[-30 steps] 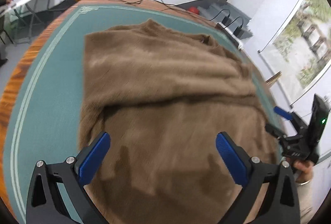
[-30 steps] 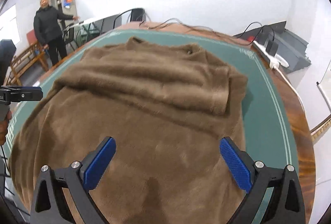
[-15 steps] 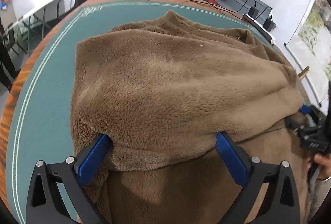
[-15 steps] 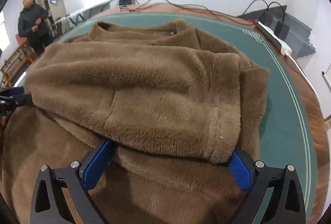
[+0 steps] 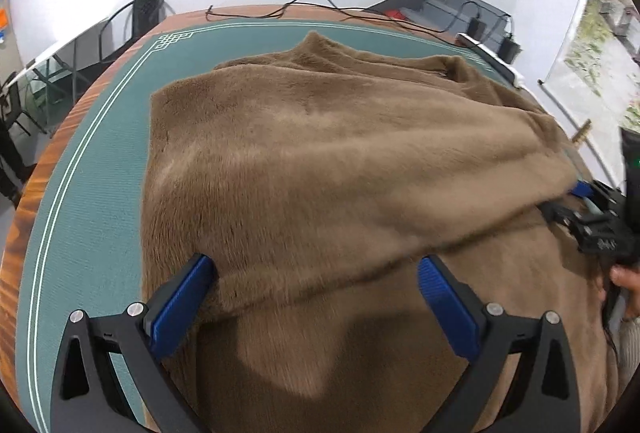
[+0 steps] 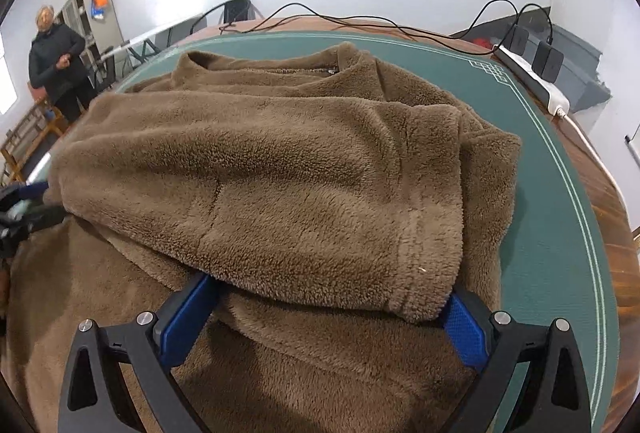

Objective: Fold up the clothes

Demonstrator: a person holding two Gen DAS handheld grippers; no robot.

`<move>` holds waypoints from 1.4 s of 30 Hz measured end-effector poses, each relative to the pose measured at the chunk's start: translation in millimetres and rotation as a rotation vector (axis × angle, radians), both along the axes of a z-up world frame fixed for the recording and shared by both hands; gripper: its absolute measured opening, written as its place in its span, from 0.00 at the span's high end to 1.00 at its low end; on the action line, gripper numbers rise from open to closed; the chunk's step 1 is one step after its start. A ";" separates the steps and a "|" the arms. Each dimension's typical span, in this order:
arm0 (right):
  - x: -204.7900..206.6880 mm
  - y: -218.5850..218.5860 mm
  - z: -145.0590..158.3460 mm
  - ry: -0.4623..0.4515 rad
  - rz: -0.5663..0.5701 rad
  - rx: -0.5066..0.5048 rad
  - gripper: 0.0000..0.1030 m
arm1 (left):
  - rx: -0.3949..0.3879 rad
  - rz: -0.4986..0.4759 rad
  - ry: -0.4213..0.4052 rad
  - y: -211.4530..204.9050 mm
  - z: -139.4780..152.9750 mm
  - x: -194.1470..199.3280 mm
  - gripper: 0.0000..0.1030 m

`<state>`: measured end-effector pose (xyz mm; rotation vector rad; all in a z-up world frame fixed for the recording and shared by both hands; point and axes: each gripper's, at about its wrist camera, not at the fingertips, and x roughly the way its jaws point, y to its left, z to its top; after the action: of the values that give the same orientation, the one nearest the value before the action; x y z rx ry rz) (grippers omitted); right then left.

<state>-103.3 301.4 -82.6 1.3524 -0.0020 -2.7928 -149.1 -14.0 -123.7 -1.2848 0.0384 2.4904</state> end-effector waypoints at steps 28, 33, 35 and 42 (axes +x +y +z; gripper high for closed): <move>158.2 -47.4 21.7 0.042 0.078 0.056 0.01 | 0.181 0.088 0.111 -91.1 49.5 146.8 0.00; 196.6 -45.1 28.9 0.074 0.089 -0.016 0.01 | 0.175 0.105 0.083 -113.1 33.1 166.5 0.00; 202.9 -43.3 25.4 0.056 0.083 -0.025 0.01 | 0.175 0.109 0.080 -120.6 28.9 175.9 0.00; 246.4 -41.9 33.7 0.142 0.084 -0.054 0.01 | 0.138 0.066 0.133 -146.8 31.7 235.2 0.00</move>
<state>143.1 259.5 -48.9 1.1134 -0.0159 -2.7902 86.1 -160.9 -92.0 -1.0807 -0.1435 2.5808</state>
